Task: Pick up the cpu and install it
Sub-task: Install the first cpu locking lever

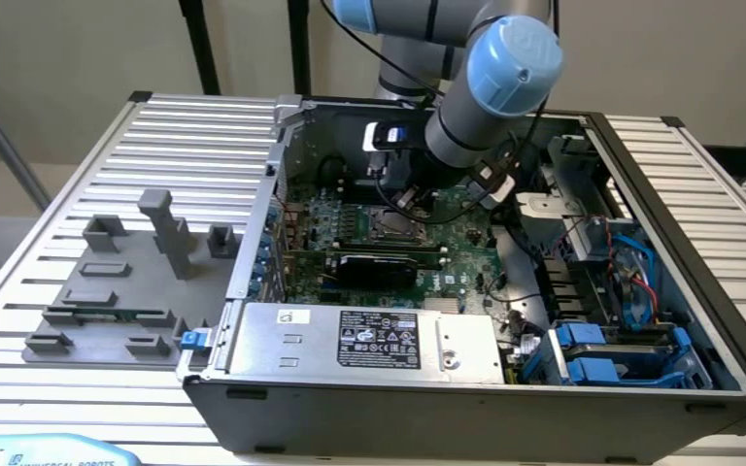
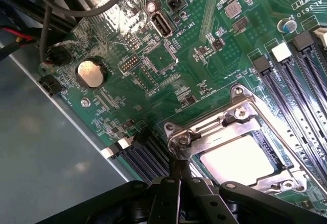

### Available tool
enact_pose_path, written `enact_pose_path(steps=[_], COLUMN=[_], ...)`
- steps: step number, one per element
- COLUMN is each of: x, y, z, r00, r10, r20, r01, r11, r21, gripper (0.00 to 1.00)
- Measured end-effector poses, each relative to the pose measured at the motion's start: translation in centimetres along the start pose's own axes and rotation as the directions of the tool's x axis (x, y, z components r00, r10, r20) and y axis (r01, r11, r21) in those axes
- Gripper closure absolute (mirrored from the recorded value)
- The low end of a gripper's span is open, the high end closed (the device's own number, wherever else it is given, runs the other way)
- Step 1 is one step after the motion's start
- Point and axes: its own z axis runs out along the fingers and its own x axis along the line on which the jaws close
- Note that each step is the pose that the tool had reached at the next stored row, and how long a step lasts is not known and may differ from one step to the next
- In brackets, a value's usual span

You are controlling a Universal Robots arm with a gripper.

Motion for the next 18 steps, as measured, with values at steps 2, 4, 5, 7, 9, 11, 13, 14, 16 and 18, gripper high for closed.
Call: enact_pose_path(steps=[2,4,5,7,9,11,13,14,16,18], x=[0.0,0.0,0.0,0.0,-0.1,-0.3,-0.6,-0.6,-0.8,-1.1], y=[0.02,0.03,0.03,0.06,0.13,0.26,0.35,0.36,0.37,0.4], z=[0.0,-0.02,-0.04,-0.11,-0.24,-0.44,-0.74,-0.96,-1.49,-2.01], r00=[1.0,1.0,1.0,1.0,1.0,1.0,1.0,1.0,1.0,1.0], r10=[-0.003,-0.003,-0.004,-0.004,-0.004,-0.004,-0.003,-0.004,-0.004,-0.004], r20=[-0.0037,-0.0058,-0.0064,-0.0066,-0.0062,-0.0062,-0.0065,-0.0066,-0.007,-0.0072], r01=[0.003,0.003,0.004,0.004,0.004,0.004,0.004,0.004,0.004,0.004], r11=[1.0,1.0,1.0,1.0,1.0,1.0,1.0,1.0,1.0,1.0], r21=[0.0037,0.0053,0.0058,0.0062,0.0063,0.0065,0.0068,0.0069,0.0073,0.0074], gripper=[0.89,0.89,0.89,0.89,0.89,0.89,0.89,0.89,0.89,0.89])
